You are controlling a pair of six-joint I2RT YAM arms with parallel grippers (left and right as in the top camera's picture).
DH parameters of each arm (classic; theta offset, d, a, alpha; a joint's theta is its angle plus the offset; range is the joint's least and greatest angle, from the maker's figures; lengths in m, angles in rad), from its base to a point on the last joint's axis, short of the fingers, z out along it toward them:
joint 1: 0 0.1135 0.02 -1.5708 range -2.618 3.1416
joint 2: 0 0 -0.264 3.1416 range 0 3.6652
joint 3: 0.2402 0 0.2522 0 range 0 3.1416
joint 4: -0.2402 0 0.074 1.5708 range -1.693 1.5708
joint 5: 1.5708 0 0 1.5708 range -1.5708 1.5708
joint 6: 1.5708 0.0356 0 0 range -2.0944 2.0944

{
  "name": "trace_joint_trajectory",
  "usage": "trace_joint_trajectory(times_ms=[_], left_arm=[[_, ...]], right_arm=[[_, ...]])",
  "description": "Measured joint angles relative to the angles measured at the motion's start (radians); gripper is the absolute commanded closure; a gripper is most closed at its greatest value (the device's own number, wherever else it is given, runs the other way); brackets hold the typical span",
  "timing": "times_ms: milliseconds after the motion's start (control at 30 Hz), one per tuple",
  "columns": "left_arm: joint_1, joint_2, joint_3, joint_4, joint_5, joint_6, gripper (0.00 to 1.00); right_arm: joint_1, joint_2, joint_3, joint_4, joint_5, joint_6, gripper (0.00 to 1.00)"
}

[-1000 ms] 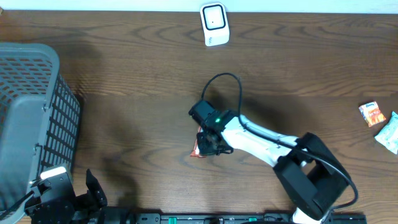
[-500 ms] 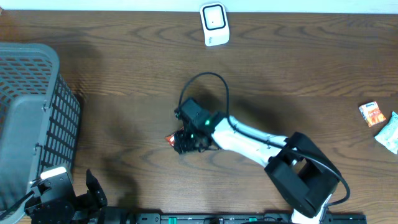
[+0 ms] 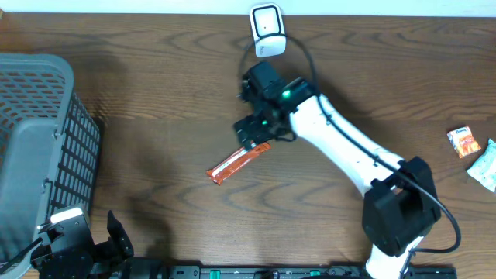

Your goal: Scan the item barcode

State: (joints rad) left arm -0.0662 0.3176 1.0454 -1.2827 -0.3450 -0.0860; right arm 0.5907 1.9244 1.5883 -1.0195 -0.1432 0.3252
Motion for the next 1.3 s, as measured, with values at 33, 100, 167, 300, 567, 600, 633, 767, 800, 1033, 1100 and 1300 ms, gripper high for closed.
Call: trace_joint_trajectory(times_ms=[33, 100, 167, 300, 567, 600, 633, 767, 800, 1033, 1100, 1300], left_arm=[[0.0, 0.0, 0.0, 0.0, 0.0, 0.0, 0.1], [0.0, 0.0, 0.0, 0.0, 0.0, 0.0, 0.1], [0.0, 0.0, 0.0, 0.0, 0.0, 0.0, 0.1], [0.0, 0.0, 0.0, 0.0, 0.0, 0.0, 0.1], [0.0, 0.0, 0.0, 0.0, 0.0, 0.0, 0.1], [0.0, 0.0, 0.0, 0.0, 0.0, 0.0, 0.1], [0.0, 0.0, 0.0, 0.0, 0.0, 0.0, 0.1], [0.0, 0.0, 0.0, 0.0, 0.007, 0.0, 0.1], [0.0, 0.0, 0.0, 0.0, 0.008, 0.0, 0.1], [0.0, 0.0, 0.0, 0.0, 0.011, 0.0, 0.1], [0.0, 0.0, 0.0, 0.0, 0.011, 0.0, 0.1], [0.0, 0.0, 0.0, 0.0, 0.014, 0.0, 0.1]], right_arm=[[-0.018, 0.0, 0.0, -0.009, -0.008, 0.069, 0.03], [-0.043, 0.0, 0.0, 0.0, -0.042, 0.158, 0.09], [-0.05, 0.0, 0.0, 0.042, -0.076, 0.248, 0.02], [-0.036, 0.0, 0.0, 0.124, -0.132, 0.429, 0.12], [-0.011, 0.0, -0.001, 0.072, -0.184, 0.921, 0.21], [-0.008, 0.0, -0.001, 0.074, -0.184, 0.975, 0.22], [-0.005, 0.0, -0.001, 0.074, -0.184, 1.025, 0.23], [0.003, 0.005, -0.001, 0.079, -0.179, 1.184, 0.27], [0.003, 0.01, -0.001, 0.083, -0.179, 1.209, 0.27], [0.009, 0.123, 0.01, 0.102, -0.186, 1.304, 0.31], [0.01, 0.169, 0.035, 0.071, -0.192, 1.312, 0.31], [0.011, 0.288, 0.218, -0.085, -0.194, 1.31, 0.31]])
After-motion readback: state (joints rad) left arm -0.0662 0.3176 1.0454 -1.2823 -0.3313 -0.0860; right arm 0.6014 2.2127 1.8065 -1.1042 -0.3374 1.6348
